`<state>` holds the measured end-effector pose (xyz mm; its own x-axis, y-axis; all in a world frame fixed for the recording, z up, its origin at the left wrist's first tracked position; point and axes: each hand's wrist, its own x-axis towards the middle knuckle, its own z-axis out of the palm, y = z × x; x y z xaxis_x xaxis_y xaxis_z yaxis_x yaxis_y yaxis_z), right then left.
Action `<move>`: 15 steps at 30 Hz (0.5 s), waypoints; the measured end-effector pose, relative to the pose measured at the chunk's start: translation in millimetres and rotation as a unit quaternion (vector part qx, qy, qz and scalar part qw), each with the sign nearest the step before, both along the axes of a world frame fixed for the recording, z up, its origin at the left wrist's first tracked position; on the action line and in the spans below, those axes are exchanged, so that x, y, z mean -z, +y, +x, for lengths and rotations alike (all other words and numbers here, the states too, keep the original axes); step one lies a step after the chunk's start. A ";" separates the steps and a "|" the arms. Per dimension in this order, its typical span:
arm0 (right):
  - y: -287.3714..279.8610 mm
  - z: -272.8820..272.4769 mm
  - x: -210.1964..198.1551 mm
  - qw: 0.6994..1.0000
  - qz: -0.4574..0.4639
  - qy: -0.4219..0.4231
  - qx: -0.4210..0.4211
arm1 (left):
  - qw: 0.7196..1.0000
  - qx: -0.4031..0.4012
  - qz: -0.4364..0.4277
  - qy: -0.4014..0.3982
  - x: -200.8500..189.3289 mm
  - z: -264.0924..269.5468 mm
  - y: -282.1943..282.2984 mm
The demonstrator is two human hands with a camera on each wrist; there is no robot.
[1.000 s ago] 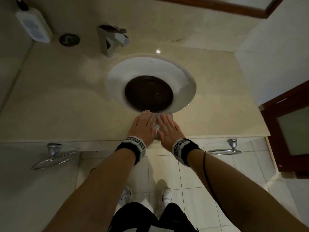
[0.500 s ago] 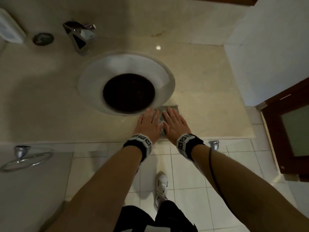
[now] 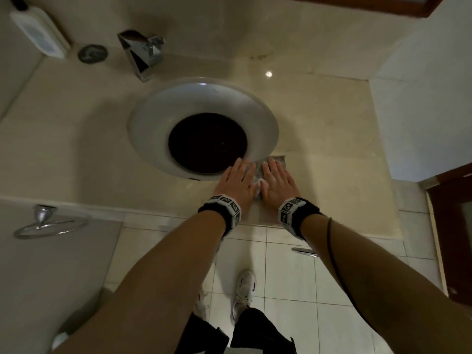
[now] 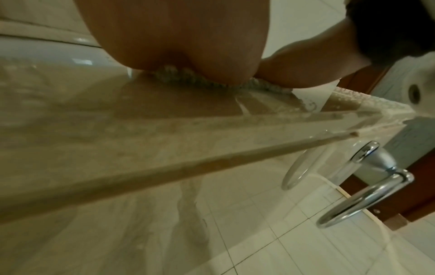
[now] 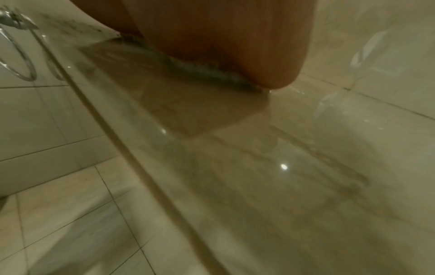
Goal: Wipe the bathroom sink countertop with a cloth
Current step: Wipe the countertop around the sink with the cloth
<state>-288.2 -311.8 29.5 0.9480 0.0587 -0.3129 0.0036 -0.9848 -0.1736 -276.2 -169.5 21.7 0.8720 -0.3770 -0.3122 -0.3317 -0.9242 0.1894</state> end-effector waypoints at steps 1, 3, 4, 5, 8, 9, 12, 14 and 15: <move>7.4 -0.9 0.4 1.000 0.001 -0.002 -0.002 | 1.000 0.002 0.005 -0.004 0.9 -0.4 7.5; 26.2 -1.2 0.6 1.000 0.002 -0.003 -0.013 | 1.000 0.000 0.012 -0.011 2.4 0.1 27.2; 37.1 -0.4 0.1 1.000 0.000 -0.001 -0.021 | 1.000 -0.003 0.014 -0.012 2.5 0.3 38.8; 49.4 0.4 -0.1 1.000 -0.003 0.000 -0.029 | 1.000 -0.006 0.017 -0.010 2.4 0.0 51.2; 91.8 0.0 0.4 0.999 -0.009 0.004 -0.050 | 1.000 -0.015 0.024 -0.009 2.3 -3.1 93.4; 107.3 -1.0 1.1 0.998 -0.011 0.004 -0.058 | 0.999 -0.017 0.028 -0.012 1.9 -4.6 109.2; 148.9 -3.9 3.7 0.996 -0.023 -0.008 -0.090 | 0.999 -0.031 0.030 -0.017 0.4 -11.8 151.8; 174.5 -6.9 4.0 0.995 -0.013 -0.008 -0.101 | 0.998 -0.043 0.033 -0.022 0.6 -18.0 177.7; 185.8 -9.1 4.2 0.994 -0.008 -0.010 -0.104 | 0.998 -0.047 0.035 -0.024 1.4 -20.8 189.3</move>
<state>-297.2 -126.1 25.4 0.9215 0.2499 -0.2972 0.2112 -0.9649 -0.1561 -296.9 19.8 20.3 0.9172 -0.2720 -0.2913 -0.2504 -0.9619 0.1098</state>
